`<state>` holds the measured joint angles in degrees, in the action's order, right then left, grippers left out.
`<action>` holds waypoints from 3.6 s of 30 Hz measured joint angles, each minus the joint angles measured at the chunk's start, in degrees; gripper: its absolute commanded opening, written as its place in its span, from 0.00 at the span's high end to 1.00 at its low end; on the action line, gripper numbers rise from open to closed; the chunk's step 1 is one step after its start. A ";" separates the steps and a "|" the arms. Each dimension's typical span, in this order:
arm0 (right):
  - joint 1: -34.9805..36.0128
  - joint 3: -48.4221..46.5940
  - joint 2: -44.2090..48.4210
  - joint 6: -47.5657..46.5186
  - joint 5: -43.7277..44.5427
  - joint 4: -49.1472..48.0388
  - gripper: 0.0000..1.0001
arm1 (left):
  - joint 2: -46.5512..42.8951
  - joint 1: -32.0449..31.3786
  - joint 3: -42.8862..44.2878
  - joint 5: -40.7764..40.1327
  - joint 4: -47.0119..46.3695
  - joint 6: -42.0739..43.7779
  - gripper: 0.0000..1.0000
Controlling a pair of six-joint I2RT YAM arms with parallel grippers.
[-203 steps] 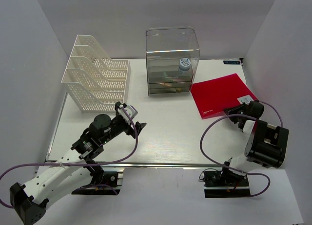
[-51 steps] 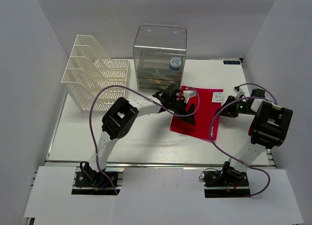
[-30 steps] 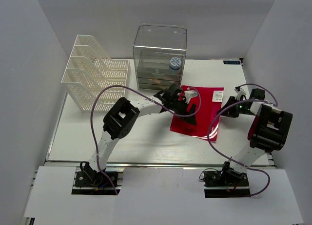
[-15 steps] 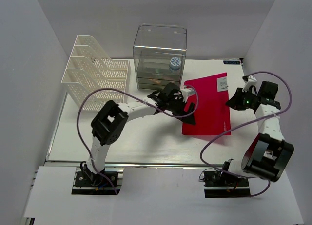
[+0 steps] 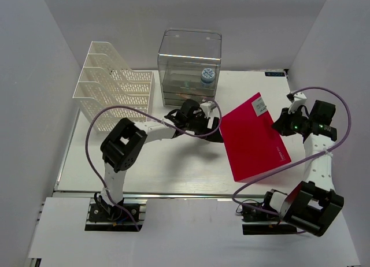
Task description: Organize the desk
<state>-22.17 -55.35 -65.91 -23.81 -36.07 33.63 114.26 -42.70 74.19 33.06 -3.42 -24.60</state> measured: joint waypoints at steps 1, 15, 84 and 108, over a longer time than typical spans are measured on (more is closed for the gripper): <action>0.02 0.00 0.17 -0.55 0.07 0.28 1.00 | 0.90 -0.02 -0.55 0.24 -0.42 -0.81 0.02; 0.04 3.23 -10.97 -5.18 1.99 2.49 1.00 | 1.99 -1.75 -3.80 0.46 2.08 -6.80 0.02; 5.20 -27.34 -54.31 -39.58 8.28 37.62 0.50 | 18.03 -6.60 19.02 9.60 9.84 -16.11 0.02; 6.19 -18.91 -48.65 -22.51 4.42 27.91 0.47 | 10.62 -7.04 14.14 -3.39 17.35 -10.95 0.02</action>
<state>-15.99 -74.26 -114.56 -46.33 -31.66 61.54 124.88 -49.74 88.33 29.67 13.93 -35.55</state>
